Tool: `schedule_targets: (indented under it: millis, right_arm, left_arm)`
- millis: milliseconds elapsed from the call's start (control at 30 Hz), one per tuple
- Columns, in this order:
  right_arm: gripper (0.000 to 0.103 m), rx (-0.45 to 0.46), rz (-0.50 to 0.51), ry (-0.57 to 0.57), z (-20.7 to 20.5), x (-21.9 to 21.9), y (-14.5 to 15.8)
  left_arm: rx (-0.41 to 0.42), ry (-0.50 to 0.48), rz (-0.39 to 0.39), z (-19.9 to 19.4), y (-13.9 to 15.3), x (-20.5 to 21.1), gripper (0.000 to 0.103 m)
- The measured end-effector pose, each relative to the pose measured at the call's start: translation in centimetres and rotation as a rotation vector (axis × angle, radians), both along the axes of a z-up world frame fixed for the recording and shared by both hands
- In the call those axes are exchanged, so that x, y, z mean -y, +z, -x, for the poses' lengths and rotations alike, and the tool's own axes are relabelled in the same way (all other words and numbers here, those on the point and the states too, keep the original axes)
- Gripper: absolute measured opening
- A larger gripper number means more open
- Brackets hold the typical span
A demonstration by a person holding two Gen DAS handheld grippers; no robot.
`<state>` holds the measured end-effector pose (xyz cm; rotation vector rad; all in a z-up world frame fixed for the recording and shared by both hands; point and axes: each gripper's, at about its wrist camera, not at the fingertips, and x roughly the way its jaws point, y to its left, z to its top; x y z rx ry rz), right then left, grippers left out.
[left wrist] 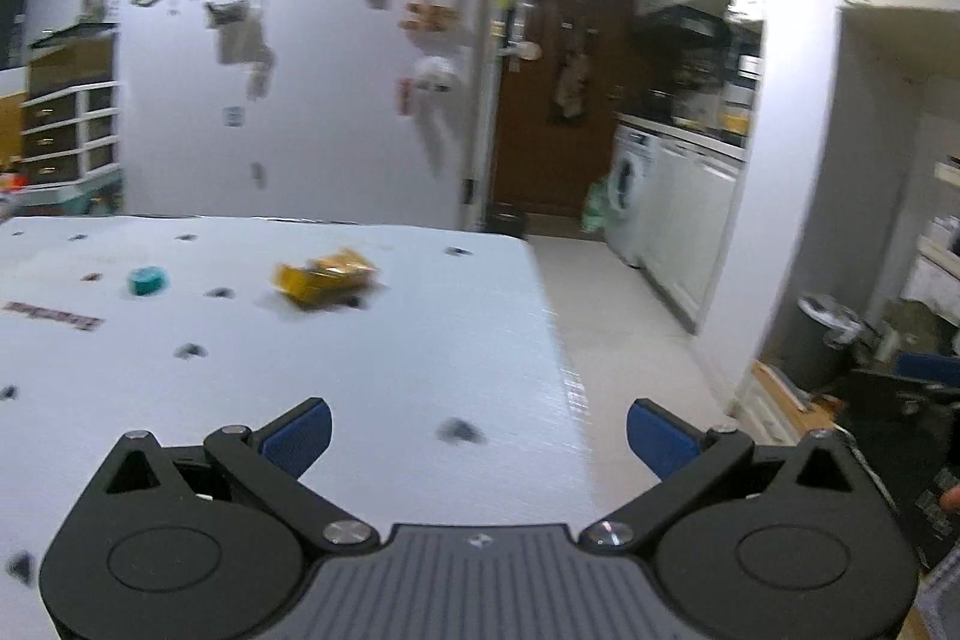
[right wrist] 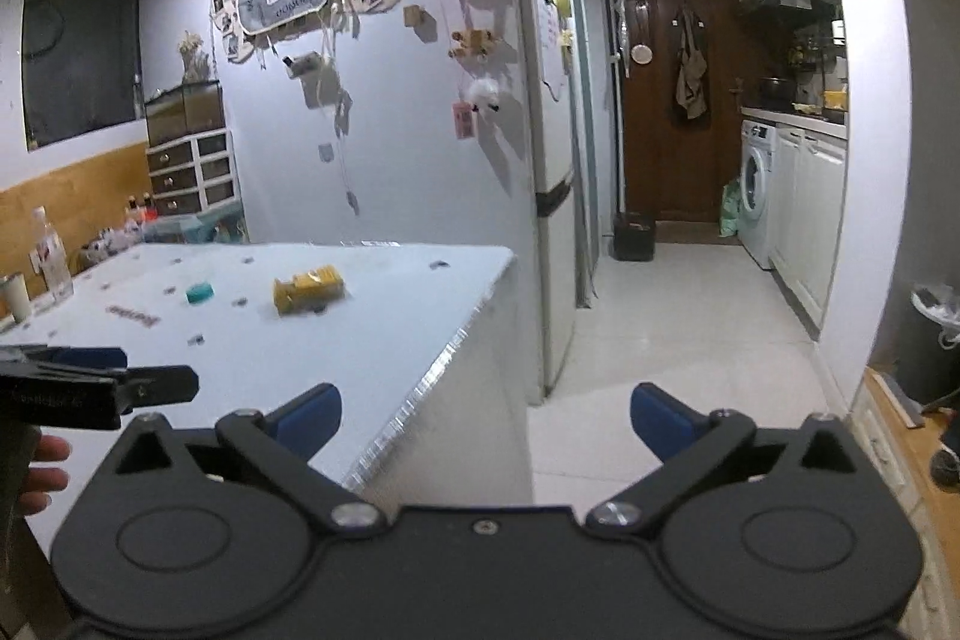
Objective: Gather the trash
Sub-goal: 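Move both tools back from the bin toward the table, then grasp the teal bottle cap with the left tool while the right tool grasps the yellow pack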
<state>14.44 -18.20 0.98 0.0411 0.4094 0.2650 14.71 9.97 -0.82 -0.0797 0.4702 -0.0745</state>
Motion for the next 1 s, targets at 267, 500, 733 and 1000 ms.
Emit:
schedule_targets:
  millis: [267,500,733,1000]
  right_arm:
    - [0.103,0.026,-0.036,0.049,-5.3,-5.9,1.1]
    - [0.103,0.053,-0.017,0.100,-11.8,-11.4,2.4]
    - [0.103,0.053,-0.050,0.128,-18.5,-15.6,2.3]
    - [0.103,0.012,-0.023,0.167,-23.4,-19.5,-0.3]
  left_arm:
    - [0.017,0.124,-0.040,-5.8,1.2,-8.2,0.103]
    - [0.032,0.217,-0.020,-12.6,1.7,-14.0,0.103]
    - [-0.019,0.323,0.010,-20.7,0.1,-20.2,0.103]
    - [-0.062,0.356,-0.014,-27.4,-1.7,-25.1,0.103]
